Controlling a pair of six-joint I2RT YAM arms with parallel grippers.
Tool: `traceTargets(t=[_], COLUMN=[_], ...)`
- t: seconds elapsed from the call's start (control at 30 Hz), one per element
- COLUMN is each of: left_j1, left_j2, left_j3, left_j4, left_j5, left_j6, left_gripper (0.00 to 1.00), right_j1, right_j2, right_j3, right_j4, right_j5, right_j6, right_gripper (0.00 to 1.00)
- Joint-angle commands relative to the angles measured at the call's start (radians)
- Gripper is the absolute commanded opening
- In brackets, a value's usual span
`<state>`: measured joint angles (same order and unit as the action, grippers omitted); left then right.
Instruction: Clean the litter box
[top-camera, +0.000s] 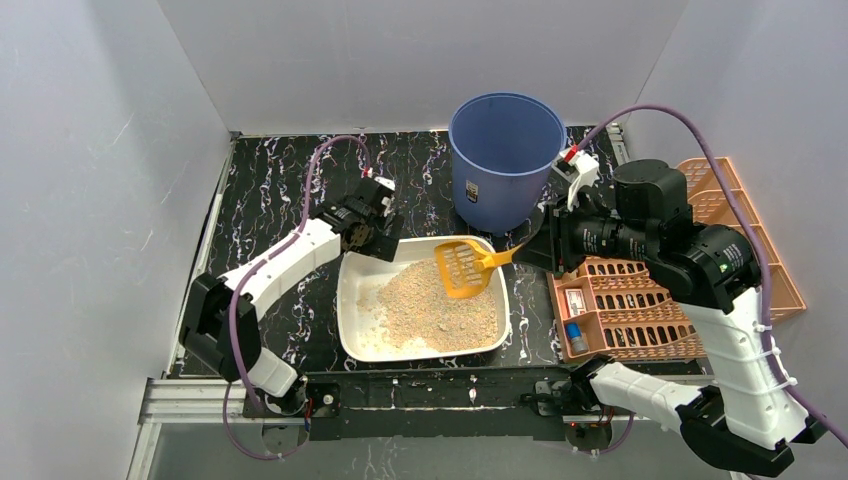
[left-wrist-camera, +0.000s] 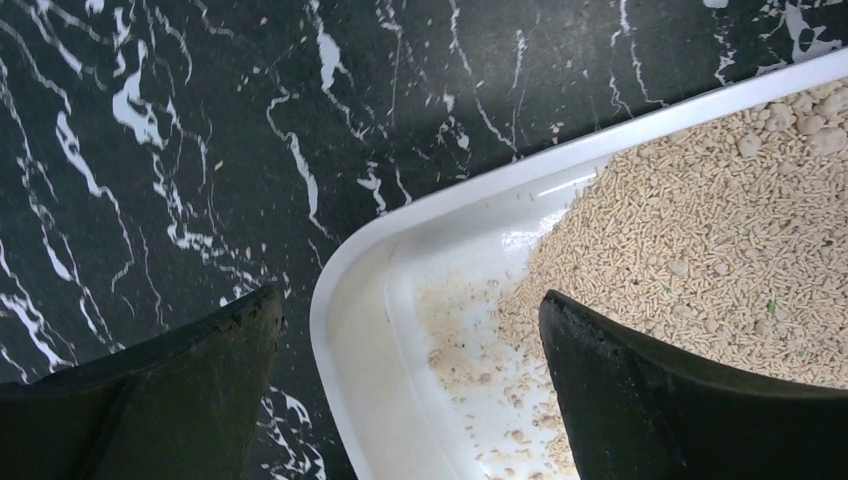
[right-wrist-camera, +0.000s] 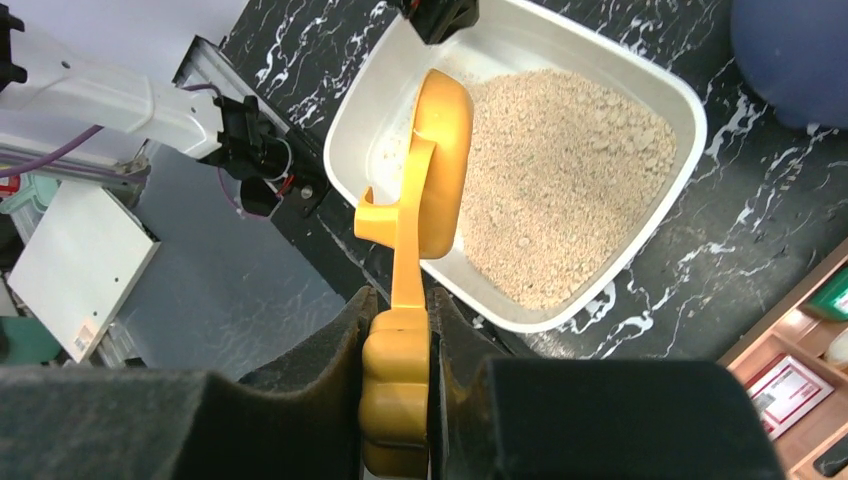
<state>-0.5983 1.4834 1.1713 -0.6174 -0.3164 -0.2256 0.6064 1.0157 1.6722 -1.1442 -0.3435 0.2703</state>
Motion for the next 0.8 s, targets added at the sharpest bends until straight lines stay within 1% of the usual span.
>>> traceTargets(t=[0.0, 0.2, 0.4, 0.5, 0.63, 0.77], left_j1=[0.003, 0.003, 0.003, 0.003, 0.004, 0.003], left_j2=[0.044, 0.134, 0.186, 0.227, 0.282, 0.279], left_j3=[0.057, 0.107, 0.12, 0.124, 0.141, 0.128], left_j4=[0.023, 0.044, 0.088, 0.102, 0.099, 0.099], left_j5=[0.071, 0.142, 0.138, 0.14, 0.137, 0.165], left_j6=[0.158, 0.205, 0.26, 0.266, 0.269, 0.265], left_gripper=[0.98, 0.98, 0.95, 0.9, 0.78, 0.66], right_j1=[-0.001, -0.001, -0.001, -0.002, -0.001, -0.001], right_j2=[-0.02, -0.048, -0.077, -0.089, -0.099, -0.099], right_j3=[-0.007, -0.042, -0.072, -0.096, -0.117, -0.137], right_j4=[-0.05, -0.069, -0.068, -0.058, -0.046, -0.024], right_j5=[-0.03, -0.025, -0.037, -0.044, -0.051, -0.064], right_j6=[0.041, 0.054, 0.071, 0.079, 0.084, 0.087], right_gripper=[0.01, 0.01, 0.01, 0.01, 0.01, 0.01])
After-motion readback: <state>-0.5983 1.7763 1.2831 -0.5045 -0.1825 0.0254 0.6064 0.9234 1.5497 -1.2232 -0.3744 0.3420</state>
